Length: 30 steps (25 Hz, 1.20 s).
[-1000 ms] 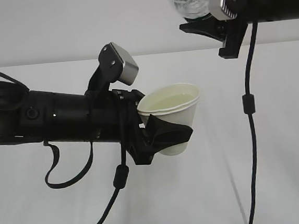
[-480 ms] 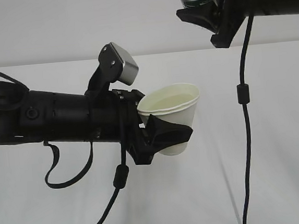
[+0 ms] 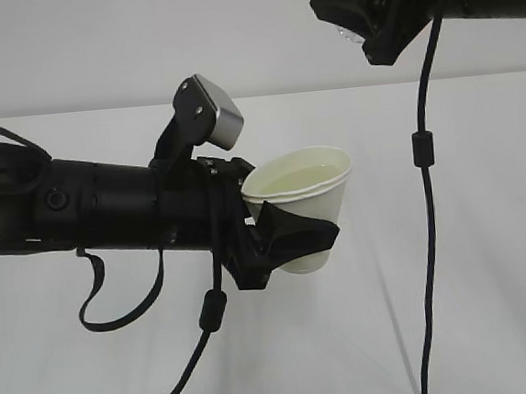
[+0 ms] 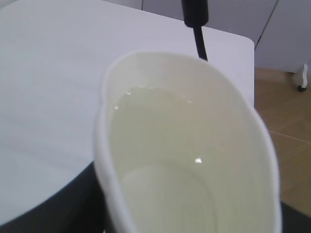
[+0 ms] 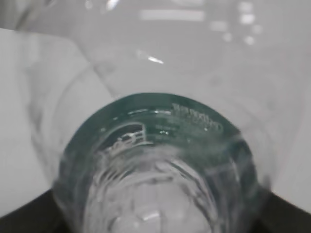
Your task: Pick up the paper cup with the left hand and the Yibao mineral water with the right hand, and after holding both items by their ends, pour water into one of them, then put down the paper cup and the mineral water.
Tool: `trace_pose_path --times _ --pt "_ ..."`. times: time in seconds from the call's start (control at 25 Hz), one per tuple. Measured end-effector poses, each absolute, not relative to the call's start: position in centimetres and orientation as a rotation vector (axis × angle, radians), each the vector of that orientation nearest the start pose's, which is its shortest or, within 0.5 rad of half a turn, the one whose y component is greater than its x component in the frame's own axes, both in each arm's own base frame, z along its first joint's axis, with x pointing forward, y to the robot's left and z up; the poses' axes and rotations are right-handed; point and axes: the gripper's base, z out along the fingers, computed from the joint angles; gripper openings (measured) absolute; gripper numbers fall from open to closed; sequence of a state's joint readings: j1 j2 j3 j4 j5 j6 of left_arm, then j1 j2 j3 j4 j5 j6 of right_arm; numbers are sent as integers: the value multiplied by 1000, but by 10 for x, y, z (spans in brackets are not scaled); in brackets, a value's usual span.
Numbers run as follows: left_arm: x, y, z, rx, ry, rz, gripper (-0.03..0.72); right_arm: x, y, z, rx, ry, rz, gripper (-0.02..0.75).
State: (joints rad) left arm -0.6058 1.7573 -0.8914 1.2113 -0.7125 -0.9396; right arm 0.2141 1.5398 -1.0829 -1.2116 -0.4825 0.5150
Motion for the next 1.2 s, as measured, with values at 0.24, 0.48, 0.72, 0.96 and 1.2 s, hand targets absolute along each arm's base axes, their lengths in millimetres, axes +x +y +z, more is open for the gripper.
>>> trace_pose_path --times 0.24,0.48,0.72,0.96,1.2 --pt "254 -244 199 1157 1722 -943 419 337 113 323 -939 1440 116 462" --pt "254 -244 199 1157 1722 -943 419 338 111 325 -864 1464 148 462" --pt "254 -244 199 1157 1721 -945 419 341 106 323 -800 1522 124 461" --pt "254 -244 199 1157 1721 -945 419 342 105 323 -782 1536 121 462" --pt "254 -244 199 1157 1721 -945 419 343 103 322 -765 1556 109 461"
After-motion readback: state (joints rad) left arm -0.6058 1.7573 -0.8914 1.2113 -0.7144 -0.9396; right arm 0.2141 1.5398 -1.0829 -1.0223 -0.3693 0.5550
